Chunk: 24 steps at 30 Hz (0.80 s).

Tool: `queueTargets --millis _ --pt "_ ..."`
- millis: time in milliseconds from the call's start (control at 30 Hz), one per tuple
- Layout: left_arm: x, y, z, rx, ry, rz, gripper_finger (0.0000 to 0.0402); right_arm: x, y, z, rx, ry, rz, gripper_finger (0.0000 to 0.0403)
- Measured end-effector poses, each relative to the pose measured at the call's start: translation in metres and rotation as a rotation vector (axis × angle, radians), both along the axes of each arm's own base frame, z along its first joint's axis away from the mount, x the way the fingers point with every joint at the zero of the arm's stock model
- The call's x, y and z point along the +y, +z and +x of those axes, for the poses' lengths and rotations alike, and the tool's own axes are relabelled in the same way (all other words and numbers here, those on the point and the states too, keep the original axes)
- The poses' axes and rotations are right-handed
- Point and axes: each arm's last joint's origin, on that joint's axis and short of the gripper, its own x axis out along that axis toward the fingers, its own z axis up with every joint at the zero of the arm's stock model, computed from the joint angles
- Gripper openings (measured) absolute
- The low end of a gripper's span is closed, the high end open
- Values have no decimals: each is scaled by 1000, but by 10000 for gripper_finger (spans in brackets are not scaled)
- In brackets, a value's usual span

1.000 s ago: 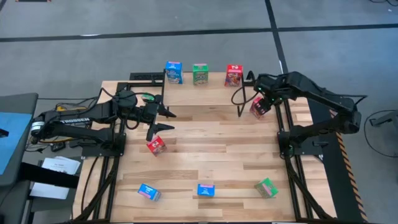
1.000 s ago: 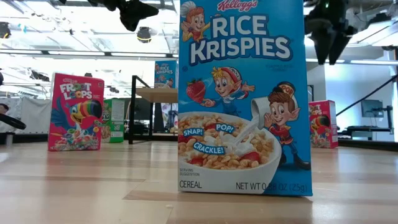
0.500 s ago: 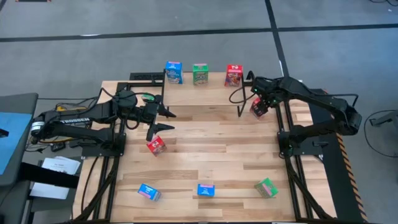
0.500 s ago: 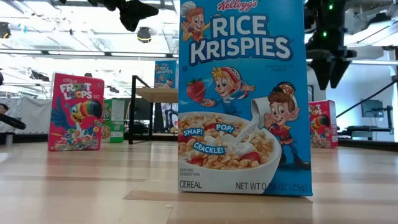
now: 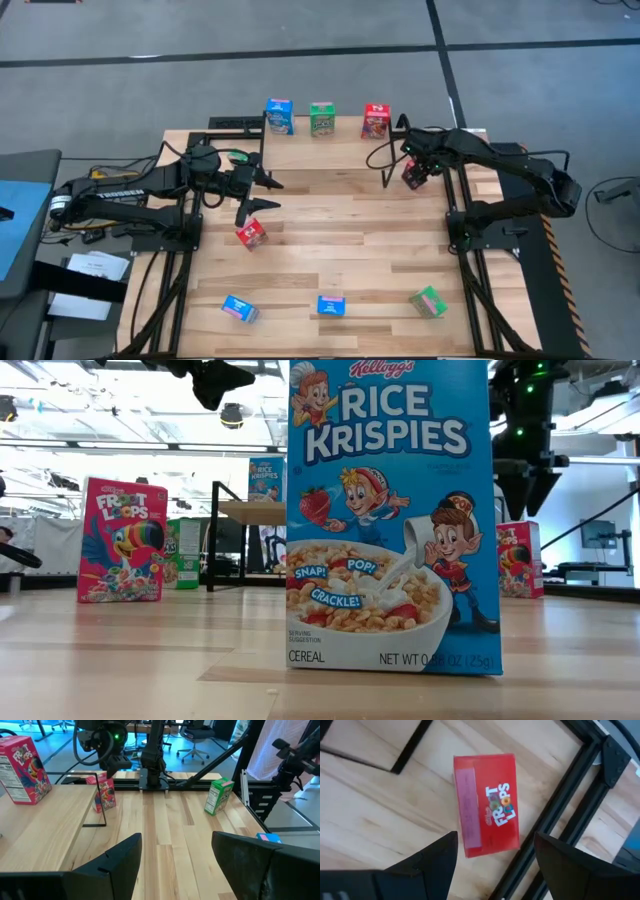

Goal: Stack cereal on shelf
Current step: Put the right red cereal box on the shelf aligned with the red cereal box

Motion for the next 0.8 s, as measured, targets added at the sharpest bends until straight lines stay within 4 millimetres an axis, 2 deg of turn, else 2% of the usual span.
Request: queueTargets --millis 600,800 --pt "0 0 0 0 0 0 231 -6 -1 2 -24 -17 -13 286" --pt "0 0 0 0 -1 0 231 -11 -11 8 28 -25 17 286"
